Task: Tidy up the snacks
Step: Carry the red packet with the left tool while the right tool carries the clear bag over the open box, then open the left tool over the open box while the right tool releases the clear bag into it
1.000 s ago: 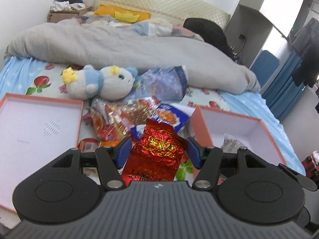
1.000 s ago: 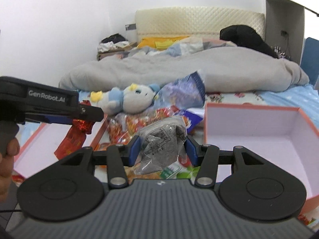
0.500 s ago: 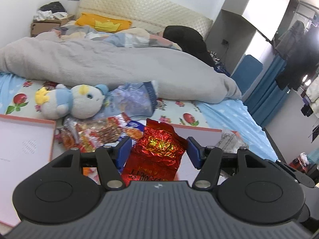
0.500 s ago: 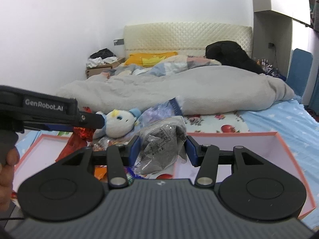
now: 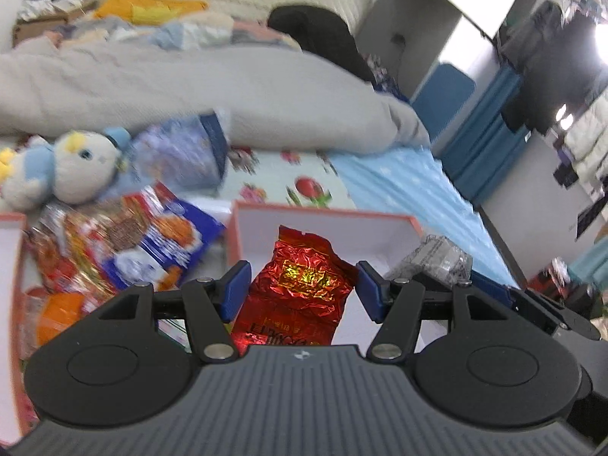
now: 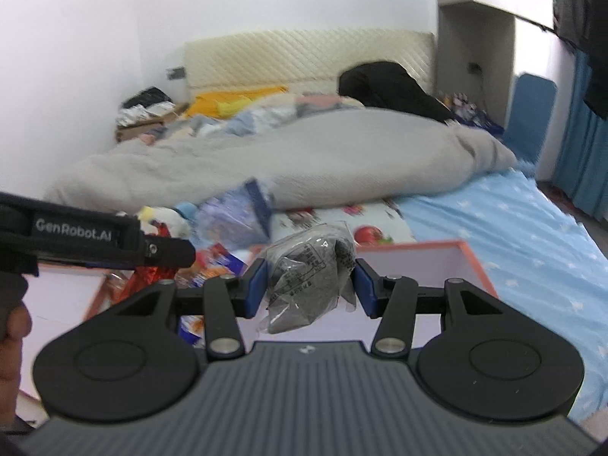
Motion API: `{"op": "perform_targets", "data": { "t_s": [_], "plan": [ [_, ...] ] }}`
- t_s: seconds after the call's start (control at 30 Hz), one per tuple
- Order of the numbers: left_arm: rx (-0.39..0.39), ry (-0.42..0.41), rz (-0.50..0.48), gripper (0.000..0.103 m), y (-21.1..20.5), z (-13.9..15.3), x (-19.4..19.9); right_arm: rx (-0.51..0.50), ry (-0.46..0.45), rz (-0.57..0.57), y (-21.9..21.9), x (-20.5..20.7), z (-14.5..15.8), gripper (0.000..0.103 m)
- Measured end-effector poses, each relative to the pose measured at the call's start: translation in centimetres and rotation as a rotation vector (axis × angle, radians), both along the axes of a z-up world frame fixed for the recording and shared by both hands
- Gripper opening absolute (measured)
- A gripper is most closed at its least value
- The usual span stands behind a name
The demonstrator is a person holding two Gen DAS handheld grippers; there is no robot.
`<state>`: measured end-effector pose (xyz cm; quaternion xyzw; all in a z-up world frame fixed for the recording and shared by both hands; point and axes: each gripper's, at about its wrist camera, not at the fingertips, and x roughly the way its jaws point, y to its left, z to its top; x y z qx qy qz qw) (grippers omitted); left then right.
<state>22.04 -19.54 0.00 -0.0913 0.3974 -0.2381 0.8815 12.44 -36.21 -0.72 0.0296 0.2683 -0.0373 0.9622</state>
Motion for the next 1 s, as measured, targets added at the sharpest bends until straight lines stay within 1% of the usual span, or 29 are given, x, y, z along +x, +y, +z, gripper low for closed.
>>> {"op": "perform_targets", "data": {
  "t_s": [0.3,0.47,0.63,0.67,0.73,0.77,0.8,0.83,1.0],
  "plan": [
    [0.066,0.107,-0.082,0.066,-5.8,-5.6,1.7,0.049,0.15,-0.079,-4.2,0.8,-6.0,0.052],
    [0.099,0.145,-0.101,0.066,-7.5,-7.8,2.4,0.075,0.205,-0.096,-5.4,1.4,-8.5,0.052],
    [0.118,0.162,-0.096,0.066,-7.8,-8.5,2.9,0.097,0.231,-0.098,-6.2,1.7,-9.5,0.053],
    [0.125,0.164,-0.091,0.066,-7.9,-8.6,2.9,0.103,0.235,-0.103,-6.4,1.7,-9.7,0.054],
    [0.125,0.18,-0.084,0.074,-7.8,-8.6,3.2,0.104,0.241,-0.121,-6.6,1.9,-9.8,0.055],
    [0.124,0.183,-0.076,0.077,-7.6,-8.5,3.2,0.107,0.239,-0.126,-6.7,1.9,-9.7,0.064],
    [0.128,0.18,-0.07,0.08,-7.5,-8.3,3.2,0.112,0.235,-0.133,-6.8,1.8,-9.6,0.07],
    [0.131,0.17,-0.071,0.08,-7.4,-8.1,3.1,0.119,0.225,-0.134,-6.8,1.7,-9.4,0.075],
    [0.119,0.125,-0.09,0.08,-6.6,-6.2,2.2,0.104,0.184,-0.139,-6.5,1.0,-7.8,0.075]
  ]
}}
